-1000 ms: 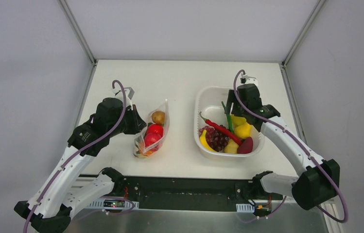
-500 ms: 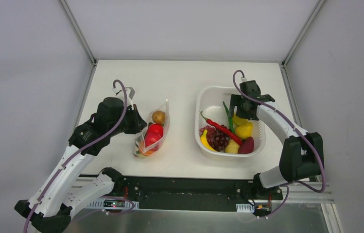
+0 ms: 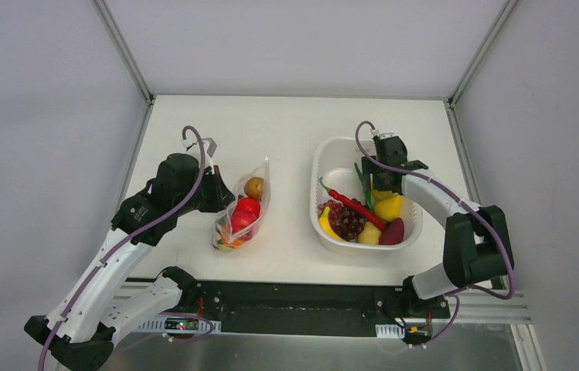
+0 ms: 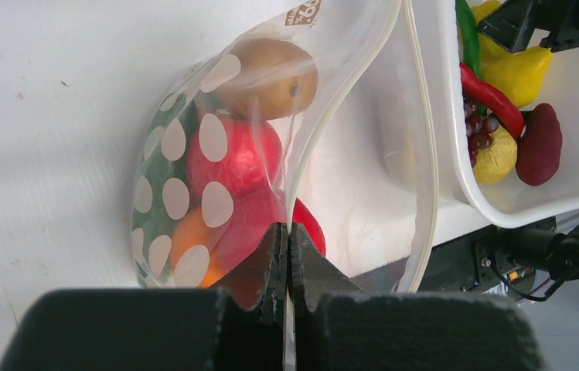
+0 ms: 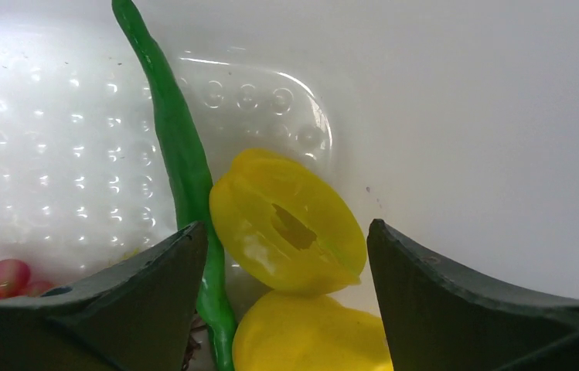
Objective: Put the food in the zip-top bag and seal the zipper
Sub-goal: Pick up the fake fruit from the bin, then place the fake fruit in the zipper food storage bag.
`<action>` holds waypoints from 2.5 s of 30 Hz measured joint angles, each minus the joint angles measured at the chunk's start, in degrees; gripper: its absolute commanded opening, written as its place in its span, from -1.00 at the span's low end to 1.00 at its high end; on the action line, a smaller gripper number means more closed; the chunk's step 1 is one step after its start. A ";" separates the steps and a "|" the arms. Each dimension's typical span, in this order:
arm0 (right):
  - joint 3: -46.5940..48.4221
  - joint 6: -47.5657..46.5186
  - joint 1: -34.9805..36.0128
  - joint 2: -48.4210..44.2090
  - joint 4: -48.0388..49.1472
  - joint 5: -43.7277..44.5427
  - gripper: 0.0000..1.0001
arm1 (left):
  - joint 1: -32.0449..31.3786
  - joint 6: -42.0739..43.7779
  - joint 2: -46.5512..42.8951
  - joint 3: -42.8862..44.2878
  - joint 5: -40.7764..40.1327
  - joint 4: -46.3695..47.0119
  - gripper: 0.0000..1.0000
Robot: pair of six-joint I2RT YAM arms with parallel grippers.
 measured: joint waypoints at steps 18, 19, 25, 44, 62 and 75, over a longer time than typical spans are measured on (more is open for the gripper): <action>2.10 0.79 3.50 6.29 3.04 -0.15 -0.28 | 0.00 0.04 -0.35 0.00 -0.07 -0.04 -1.00; 2.10 1.44 3.74 6.29 3.19 -0.66 -0.29 | 0.00 0.04 -0.35 0.00 -0.04 -0.04 -1.00; 2.03 6.36 4.31 5.84 5.16 -3.98 -0.31 | 0.00 0.04 -0.35 0.00 -0.07 -0.04 -1.00; -4.52 18.05 4.37 -21.16 14.78 -15.23 -0.37 | 0.00 0.04 -0.35 0.00 -0.07 -0.09 -1.00; 0.92 29.24 31.76 -20.22 30.38 -36.37 -0.40 | 0.00 0.00 -0.37 0.00 -0.04 -0.09 -1.00; 8.72 12.28 44.92 -5.46 29.31 -23.76 -0.11 | 0.00 -0.02 -1.60 0.02 -0.07 -0.63 -1.00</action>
